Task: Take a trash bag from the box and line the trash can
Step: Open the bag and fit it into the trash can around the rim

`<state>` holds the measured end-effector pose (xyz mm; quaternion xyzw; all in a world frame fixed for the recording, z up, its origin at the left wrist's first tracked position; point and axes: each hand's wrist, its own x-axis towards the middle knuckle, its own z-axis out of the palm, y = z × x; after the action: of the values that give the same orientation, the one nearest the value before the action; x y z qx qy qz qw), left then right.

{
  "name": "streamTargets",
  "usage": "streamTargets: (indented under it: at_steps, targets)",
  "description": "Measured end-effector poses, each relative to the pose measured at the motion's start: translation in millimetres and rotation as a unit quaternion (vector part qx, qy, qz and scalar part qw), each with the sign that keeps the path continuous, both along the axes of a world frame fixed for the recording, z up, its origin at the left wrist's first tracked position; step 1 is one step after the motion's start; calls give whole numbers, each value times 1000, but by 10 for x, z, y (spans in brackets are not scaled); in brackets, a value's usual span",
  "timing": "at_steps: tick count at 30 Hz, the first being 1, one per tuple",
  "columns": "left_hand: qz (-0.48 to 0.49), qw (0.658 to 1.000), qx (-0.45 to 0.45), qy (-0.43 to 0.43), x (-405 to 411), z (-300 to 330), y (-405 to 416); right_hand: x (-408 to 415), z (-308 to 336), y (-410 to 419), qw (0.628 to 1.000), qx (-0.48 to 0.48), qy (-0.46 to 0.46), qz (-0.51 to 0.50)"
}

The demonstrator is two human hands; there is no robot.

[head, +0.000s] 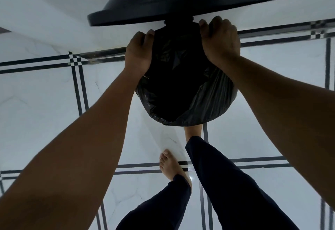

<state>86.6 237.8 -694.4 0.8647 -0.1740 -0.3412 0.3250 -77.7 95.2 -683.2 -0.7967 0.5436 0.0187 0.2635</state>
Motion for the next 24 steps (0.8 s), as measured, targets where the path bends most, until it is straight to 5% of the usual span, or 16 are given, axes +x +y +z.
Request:
streamTargets:
  at_steps: [6, 11, 14, 19, 22, 24]
  targets:
    - [58, 998, -5, 31, 79, 38, 1, 0, 76, -58, 997, 42, 11, -59]
    - [257, 955, 22, -145, -321, 183, 513, -317, 250, 425, 964, -60, -39, -257]
    - [394, 915, 80, -31, -879, 300, 699, -353, 341, 799, 898, 79, -46, -431]
    - [547, 798, -14, 251, -1403, 356, 782, -457, 280, 1054, 849, 154, -63, -502]
    - [548, 785, -33, 287, -1388, 334, 783, -586, 195, 939, 781, 188, -144, -578]
    - [542, 790, -39, 283, -1313, 305, 804, -686, 161, 916, 770, 222, -161, -575]
